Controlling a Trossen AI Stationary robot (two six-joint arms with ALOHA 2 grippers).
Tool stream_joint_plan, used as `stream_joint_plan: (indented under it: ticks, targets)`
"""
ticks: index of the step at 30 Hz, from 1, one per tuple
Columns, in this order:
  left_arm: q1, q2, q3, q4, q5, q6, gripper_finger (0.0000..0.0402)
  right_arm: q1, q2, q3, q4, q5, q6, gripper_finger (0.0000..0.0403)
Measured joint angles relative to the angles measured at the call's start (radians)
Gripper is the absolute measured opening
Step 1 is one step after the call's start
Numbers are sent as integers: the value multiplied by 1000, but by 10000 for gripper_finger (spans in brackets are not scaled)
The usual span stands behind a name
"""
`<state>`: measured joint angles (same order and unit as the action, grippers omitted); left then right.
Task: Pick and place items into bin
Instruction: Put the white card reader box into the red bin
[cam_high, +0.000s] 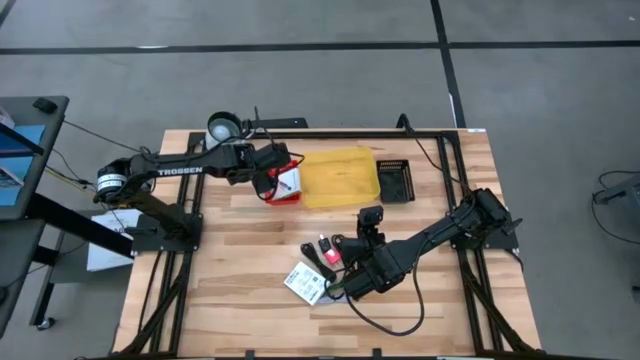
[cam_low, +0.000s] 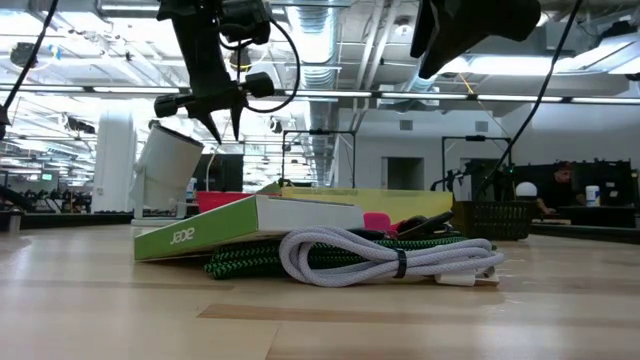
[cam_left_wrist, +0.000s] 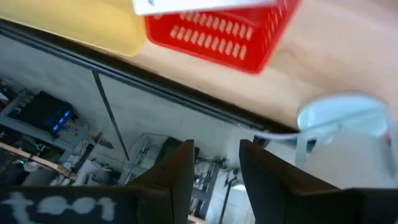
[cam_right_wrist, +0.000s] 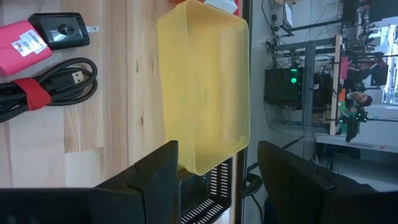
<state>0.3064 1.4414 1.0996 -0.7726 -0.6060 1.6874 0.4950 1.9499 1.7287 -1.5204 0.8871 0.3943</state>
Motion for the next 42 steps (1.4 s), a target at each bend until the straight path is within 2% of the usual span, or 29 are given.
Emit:
stream_joint_plan:
  ticks: [10,16,19,26,32,39,42]
  targets:
    - [-40,0,0,-7,208,-335,121,0,0,0,0,-5,25,216]
    - [-86,0,0,-36,455,-522,121,13,-1,0,4,-137,49,216]
    - [-117,0,0,-59,546,-578,121,34,-1,0,31,-183,62,216]
    - [-171,0,0,-76,802,-790,121,102,-1,0,110,-182,123,216]
    - [-224,0,-8,-114,966,-932,121,148,-1,0,199,-183,159,216]
    - [-298,0,-53,-81,1149,-1111,121,178,0,0,200,-181,181,216]
    - [-324,0,-59,-73,1270,-1235,121,189,0,0,191,-175,189,216]
